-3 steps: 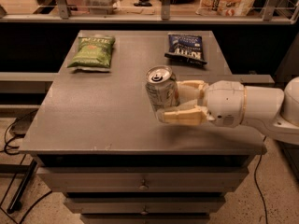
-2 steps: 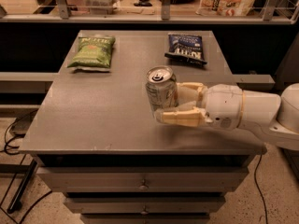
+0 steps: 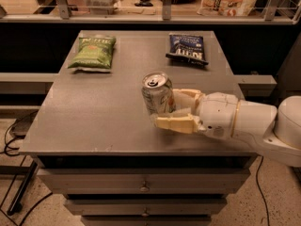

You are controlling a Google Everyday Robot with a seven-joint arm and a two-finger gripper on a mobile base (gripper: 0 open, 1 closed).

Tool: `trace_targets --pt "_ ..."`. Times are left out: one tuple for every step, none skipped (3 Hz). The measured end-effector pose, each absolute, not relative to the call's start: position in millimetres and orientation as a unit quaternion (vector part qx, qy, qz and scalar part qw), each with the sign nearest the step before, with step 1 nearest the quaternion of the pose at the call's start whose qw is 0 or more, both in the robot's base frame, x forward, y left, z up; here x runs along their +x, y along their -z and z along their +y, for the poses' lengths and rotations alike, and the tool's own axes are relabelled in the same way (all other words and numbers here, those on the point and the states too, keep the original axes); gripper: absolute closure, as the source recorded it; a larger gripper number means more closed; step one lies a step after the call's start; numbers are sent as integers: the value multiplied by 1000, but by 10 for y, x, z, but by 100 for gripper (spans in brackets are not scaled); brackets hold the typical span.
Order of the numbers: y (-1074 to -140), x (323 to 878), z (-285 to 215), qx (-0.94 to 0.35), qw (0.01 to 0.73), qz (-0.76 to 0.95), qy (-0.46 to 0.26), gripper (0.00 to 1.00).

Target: Place 7up can upright

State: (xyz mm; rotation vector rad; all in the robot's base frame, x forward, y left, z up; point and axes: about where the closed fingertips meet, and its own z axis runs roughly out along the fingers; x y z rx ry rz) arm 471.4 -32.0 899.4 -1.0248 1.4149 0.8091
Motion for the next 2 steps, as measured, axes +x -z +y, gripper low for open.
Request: trace_targets --pt "-8890 4721 -291 -421 577 615 -334 100" --pt "-8765 4725 -273 -404 579 623 -337 100"
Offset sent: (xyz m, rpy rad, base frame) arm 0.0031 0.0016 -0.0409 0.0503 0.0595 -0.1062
